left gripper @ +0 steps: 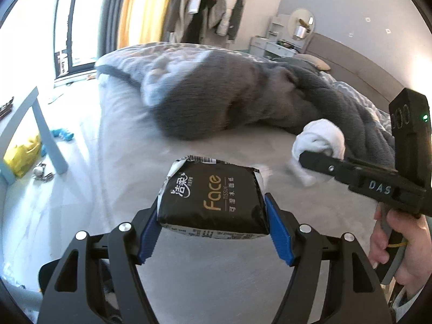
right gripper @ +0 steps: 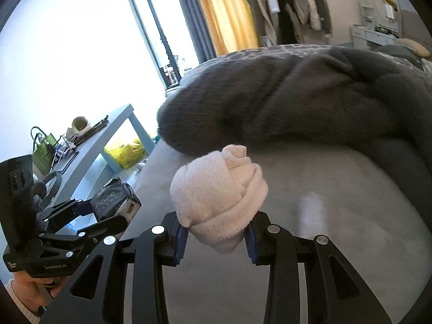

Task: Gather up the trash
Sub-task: 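Carry both items to the green bin and open the left tool over it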

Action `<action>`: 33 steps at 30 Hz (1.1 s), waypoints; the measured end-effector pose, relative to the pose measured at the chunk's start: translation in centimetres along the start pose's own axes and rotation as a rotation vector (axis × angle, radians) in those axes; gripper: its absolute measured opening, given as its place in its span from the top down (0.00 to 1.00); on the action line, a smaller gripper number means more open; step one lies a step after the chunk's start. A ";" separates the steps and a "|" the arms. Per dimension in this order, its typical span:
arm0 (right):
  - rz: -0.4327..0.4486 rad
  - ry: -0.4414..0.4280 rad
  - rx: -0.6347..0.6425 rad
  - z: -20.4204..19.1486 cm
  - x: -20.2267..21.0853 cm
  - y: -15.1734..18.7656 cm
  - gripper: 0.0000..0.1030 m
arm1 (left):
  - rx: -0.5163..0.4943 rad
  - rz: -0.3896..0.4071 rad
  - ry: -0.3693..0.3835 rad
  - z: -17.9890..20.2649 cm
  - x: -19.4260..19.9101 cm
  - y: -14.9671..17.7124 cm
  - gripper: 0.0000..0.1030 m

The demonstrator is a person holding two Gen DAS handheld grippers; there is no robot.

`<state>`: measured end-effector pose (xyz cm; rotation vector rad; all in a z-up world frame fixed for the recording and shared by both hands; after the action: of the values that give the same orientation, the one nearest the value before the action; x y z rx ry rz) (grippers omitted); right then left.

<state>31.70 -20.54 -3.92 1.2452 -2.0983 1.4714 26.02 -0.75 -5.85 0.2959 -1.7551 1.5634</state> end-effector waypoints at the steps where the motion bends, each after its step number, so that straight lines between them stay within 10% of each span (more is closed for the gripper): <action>1: -0.003 -0.005 0.010 -0.8 -0.3 0.1 0.65 | 0.007 -0.005 -0.013 -0.9 0.4 0.4 0.30; 21: -0.083 -0.126 0.163 -14.0 -5.9 3.1 0.65 | 0.173 -0.144 -0.159 -13.1 4.6 7.5 0.30; 33: -0.141 -0.183 0.226 -20.2 -8.7 5.6 0.65 | 0.299 -0.372 -0.155 -17.9 4.2 14.3 0.29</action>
<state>27.73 1.78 -4.27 1.6333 -1.9451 1.6201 20.95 20.28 -14.40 0.8597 -1.4673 1.5518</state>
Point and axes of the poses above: each gripper's, at about its wrist camera, not at the fingertips, and x roughly against the way its jaws point, z to its right, y to its underside, the point moved 2 cm from there along -x, roughly the way its jaws point, and after that the axes turned 14 degrees about -x, right-handed, at the moved point
